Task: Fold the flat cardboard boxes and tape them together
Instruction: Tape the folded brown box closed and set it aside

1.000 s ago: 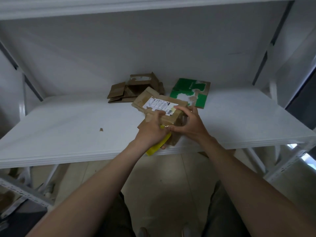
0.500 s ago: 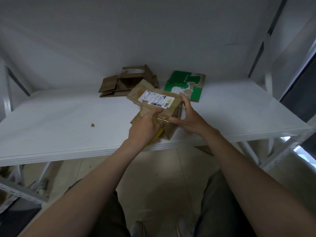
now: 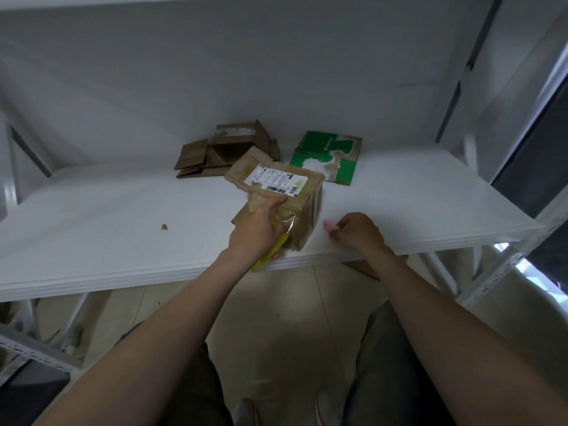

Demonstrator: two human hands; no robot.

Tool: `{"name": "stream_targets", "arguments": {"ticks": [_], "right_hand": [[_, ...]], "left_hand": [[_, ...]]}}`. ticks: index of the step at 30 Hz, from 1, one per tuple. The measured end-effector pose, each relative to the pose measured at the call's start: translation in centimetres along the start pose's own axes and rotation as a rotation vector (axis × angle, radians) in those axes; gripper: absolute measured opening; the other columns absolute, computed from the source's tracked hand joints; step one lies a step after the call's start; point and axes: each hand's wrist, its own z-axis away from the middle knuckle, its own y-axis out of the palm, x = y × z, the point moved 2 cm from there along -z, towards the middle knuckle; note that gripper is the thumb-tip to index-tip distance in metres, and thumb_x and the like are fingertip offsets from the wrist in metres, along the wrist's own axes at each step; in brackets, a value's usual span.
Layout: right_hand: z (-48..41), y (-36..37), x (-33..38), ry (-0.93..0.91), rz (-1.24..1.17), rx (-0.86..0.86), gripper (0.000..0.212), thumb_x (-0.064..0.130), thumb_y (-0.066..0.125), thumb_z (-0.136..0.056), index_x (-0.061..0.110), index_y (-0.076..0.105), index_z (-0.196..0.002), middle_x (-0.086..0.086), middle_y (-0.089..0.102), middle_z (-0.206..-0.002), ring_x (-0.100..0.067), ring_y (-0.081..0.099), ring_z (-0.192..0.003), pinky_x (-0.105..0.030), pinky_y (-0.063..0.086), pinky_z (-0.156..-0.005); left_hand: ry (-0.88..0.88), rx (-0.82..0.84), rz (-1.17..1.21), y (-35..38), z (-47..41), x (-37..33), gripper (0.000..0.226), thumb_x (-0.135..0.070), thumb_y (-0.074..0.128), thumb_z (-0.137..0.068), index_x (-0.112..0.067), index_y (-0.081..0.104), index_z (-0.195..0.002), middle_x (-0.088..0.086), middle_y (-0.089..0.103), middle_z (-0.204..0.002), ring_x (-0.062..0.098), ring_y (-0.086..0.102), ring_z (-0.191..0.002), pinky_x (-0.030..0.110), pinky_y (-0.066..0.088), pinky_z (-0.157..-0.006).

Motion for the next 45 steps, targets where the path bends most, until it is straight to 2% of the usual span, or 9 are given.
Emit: {"name": "stream_targets", "arguments": {"ticks": [6,11,17,22,26,29,33,39,45], "right_hand": [[2.6,-2.6,1.5,-0.051,-0.469,-0.118,0.034,0.048,0.076,-0.086,0.018,0.069,-0.1,0.001,0.074,-0.08,-0.024,0.071,-0.06,-0.033,0.059,-0.056],[4.0,-4.3,2.4,-0.015,-0.766,-0.1,0.018,0.031,0.076,-0.089,0.02,0.07,-0.101,-0.007,0.076,-0.098,-0.028,0.075,-0.065,-0.045,0.064,-0.061],[4.5,-5.6,3.1,0.099,-1.007,-0.135,0.045,0.005,0.077,-0.085,0.019,0.058,-0.124,-0.017,0.068,-0.105,-0.033,0.076,-0.072,-0.048,0.064,-0.072],[5.0,-5.2,4.3,0.299,-1.627,-0.006,0.035,0.006,0.066,-0.095,0.003,0.059,-0.129,-0.015,0.061,-0.114,-0.027,0.072,-0.091,-0.031,0.062,-0.074],[5.0,-4.3,5.9,0.324,-1.814,0.092,0.028,0.005,0.057,-0.1,-0.001,0.059,-0.127,-0.014,0.058,-0.11,-0.014,0.053,-0.075,-0.02,0.053,-0.054],[5.8,-4.3,7.2,0.257,-1.586,0.095,0.016,0.016,0.052,-0.105,0.005,0.06,-0.113,-0.012,0.06,-0.112,-0.017,0.055,-0.071,-0.027,0.053,-0.051],[5.5,-3.8,7.7,0.025,-0.936,0.036,0.028,0.027,0.036,-0.109,0.02,0.049,-0.133,-0.011,0.055,-0.09,-0.015,0.047,-0.054,-0.023,0.04,-0.043],[5.7,-4.0,8.0,-0.078,-0.825,0.253,0.033,0.023,0.033,-0.107,0.031,0.042,-0.138,-0.005,0.045,-0.073,-0.011,0.031,-0.049,-0.021,0.025,-0.046],[5.9,-4.4,8.0,-0.36,-0.344,-0.169,0.036,0.032,0.049,-0.105,0.012,0.064,-0.131,-0.001,0.064,-0.11,-0.015,0.059,-0.098,-0.019,0.045,-0.067]], "left_hand": [[-0.012,0.021,0.043,0.0,0.0,-0.1,0.057,-0.035,0.065,-0.094,-0.045,0.042,-0.146,0.0,0.059,-0.141,0.028,0.059,-0.122,0.03,0.042,-0.083],[-0.013,0.024,0.041,0.0,0.1,-0.2,0.058,-0.033,0.066,-0.095,-0.043,0.042,-0.147,0.002,0.06,-0.14,0.029,0.059,-0.122,0.029,0.039,-0.081],[-0.009,0.022,0.044,0.0,0.3,-0.3,0.06,-0.031,0.066,-0.093,-0.042,0.042,-0.147,0.003,0.06,-0.139,0.029,0.059,-0.12,0.029,0.04,-0.081],[-0.002,0.004,0.059,0.2,0.2,-0.2,0.061,-0.031,0.068,-0.092,-0.043,0.042,-0.146,0.003,0.061,-0.138,0.029,0.061,-0.118,0.031,0.045,-0.082],[0.01,-0.003,0.068,0.4,0.1,-0.1,0.062,-0.03,0.068,-0.091,-0.042,0.043,-0.146,0.003,0.059,-0.14,0.029,0.06,-0.117,0.029,0.043,-0.08],[0.021,0.002,0.062,0.3,0.1,0.1,0.062,-0.03,0.068,-0.091,-0.04,0.043,-0.147,0.003,0.056,-0.144,0.03,0.059,-0.12,0.03,0.042,-0.082],[0.037,-0.003,0.074,0.4,0.3,0.3,0.064,-0.029,0.068,-0.092,-0.042,0.042,-0.148,0.003,0.056,-0.144,0.029,0.059,-0.121,0.033,0.047,-0.089],[0.049,0.009,0.067,0.4,0.0,0.5,0.063,-0.031,0.067,-0.093,-0.043,0.041,-0.149,0.001,0.055,-0.147,0.029,0.058,-0.122,0.035,0.048,-0.092],[0.052,0.008,0.066,0.5,-0.2,0.7,0.056,-0.032,0.061,-0.098,-0.045,0.039,-0.148,-0.001,0.054,-0.148,0.027,0.057,-0.124,0.033,0.047,-0.09]]}}
